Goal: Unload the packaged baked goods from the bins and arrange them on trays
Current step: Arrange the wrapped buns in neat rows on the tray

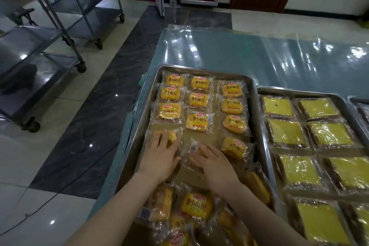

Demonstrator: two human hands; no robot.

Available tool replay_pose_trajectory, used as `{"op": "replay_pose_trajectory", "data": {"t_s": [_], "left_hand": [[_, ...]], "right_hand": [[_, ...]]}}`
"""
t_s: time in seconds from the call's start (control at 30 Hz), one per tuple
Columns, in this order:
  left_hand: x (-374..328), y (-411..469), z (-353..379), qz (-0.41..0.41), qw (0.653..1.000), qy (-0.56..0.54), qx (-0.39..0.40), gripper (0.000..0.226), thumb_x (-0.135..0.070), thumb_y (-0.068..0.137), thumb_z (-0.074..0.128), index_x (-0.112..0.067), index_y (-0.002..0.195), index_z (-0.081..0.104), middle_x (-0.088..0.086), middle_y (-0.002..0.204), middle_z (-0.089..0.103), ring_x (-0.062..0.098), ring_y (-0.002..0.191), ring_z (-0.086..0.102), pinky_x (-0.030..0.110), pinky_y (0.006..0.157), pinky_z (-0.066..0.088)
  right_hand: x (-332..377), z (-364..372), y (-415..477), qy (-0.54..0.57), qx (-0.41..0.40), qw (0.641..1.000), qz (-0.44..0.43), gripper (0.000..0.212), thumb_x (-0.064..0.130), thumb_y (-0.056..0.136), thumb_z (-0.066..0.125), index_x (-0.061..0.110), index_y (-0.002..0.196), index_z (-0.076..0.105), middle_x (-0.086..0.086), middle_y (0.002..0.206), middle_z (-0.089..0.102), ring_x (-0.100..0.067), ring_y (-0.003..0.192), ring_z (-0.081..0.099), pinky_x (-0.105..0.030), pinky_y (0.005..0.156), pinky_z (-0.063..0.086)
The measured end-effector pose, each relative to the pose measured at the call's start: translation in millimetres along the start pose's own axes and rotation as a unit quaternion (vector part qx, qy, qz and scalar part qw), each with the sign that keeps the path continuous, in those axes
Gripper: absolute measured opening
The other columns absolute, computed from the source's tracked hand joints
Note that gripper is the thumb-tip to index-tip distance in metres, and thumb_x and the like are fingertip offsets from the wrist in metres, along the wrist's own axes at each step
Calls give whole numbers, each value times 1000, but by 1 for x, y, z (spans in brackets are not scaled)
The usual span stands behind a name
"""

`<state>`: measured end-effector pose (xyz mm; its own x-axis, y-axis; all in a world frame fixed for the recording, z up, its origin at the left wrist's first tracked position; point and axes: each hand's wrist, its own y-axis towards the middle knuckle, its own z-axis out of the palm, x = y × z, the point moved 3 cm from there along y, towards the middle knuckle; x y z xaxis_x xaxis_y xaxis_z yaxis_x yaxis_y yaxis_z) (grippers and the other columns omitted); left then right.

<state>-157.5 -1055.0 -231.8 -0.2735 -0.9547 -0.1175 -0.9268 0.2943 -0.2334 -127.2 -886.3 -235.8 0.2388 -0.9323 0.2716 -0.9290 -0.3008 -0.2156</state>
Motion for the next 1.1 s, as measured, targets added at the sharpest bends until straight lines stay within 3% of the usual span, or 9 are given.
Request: {"op": "replay_pose_trajectory", "data": {"t_s": [0.13, 0.2, 0.27, 0.33, 0.4, 0.57, 0.77, 0.9, 1.1], "left_hand": [[5, 1, 13, -9, 998, -50, 29, 69, -44, 95, 43, -38, 148, 1, 5, 156, -19, 29, 141, -18, 48, 115, 16], [7, 1, 13, -6, 997, -64, 32, 69, -42, 95, 45, -38, 148, 2, 4, 156, -19, 27, 141, -19, 48, 115, 17], [9, 1, 11, -5, 997, -71, 36, 70, -41, 94, 48, -38, 149, 4, 4, 156, -19, 27, 142, -18, 48, 115, 15], [10, 1, 10, -3, 997, -72, 39, 72, -41, 93, 51, -37, 149, 5, 4, 156, -17, 27, 142, -16, 47, 115, 14], [11, 2, 10, 0, 996, -77, 40, 74, -42, 92, 52, -37, 149, 6, 4, 156, -17, 27, 143, -16, 47, 115, 15], [13, 2, 11, 4, 997, -67, 37, 75, -42, 90, 54, -37, 148, 6, 3, 156, -18, 25, 142, -16, 45, 113, 21], [13, 4, 18, 3, 996, -84, 23, 66, -57, 92, 39, -39, 147, 8, 1, 154, -21, 24, 141, -18, 45, 112, 22], [18, 5, 22, 8, 995, -95, 10, 59, -59, 92, 14, -40, 147, 4, -4, 152, -23, 18, 138, -23, 42, 114, 14], [31, 7, 26, 47, 997, -62, 26, 67, -68, 84, 6, -42, 144, -12, -5, 151, -29, 17, 137, -29, 34, 109, -5]], "right_hand": [[1, 0, 0, -27, -10, 1000, 1, 58, 22, 88, 62, 43, 138, 40, -1, 160, 6, -28, 146, 1, -45, 116, 5], [-3, -3, 0, 5, -20, 1000, 8, 69, 17, 86, 63, 39, 143, 31, 0, 153, 28, -25, 141, 24, -41, 115, 21], [-8, -13, 0, 129, -68, 988, 45, 68, 11, 83, 63, 35, 140, 33, 10, 124, 57, -9, 111, 55, -24, 93, 46], [-12, -23, 4, 308, -87, 940, 121, 48, 11, 83, 65, 30, 122, 46, 20, 101, 62, 1, 86, 61, -15, 68, 50], [-18, -26, 13, 432, -80, 880, 182, 20, 12, 87, 61, 25, 101, 59, 13, 92, 66, -4, 80, 63, -25, 66, 56], [-23, -37, 29, 218, -127, 958, 136, 35, 13, 92, 57, 23, 126, 54, 5, 118, 58, -11, 103, 57, -27, 84, 52], [-19, -14, 19, 133, -101, 967, 192, 49, 56, 78, 66, 30, 116, 52, 4, 120, 50, -21, 114, 47, -30, 79, 42], [-7, -4, 22, 80, -57, 986, 135, 64, 49, 78, 70, 33, 132, 39, 4, 136, 42, -23, 123, 42, -36, 94, 43], [-5, -5, 22, 53, 41, 998, -9, 20, 40, 86, 64, 35, 103, 57, 14, 155, 22, -16, 145, 13, -36, 113, 20]]}}
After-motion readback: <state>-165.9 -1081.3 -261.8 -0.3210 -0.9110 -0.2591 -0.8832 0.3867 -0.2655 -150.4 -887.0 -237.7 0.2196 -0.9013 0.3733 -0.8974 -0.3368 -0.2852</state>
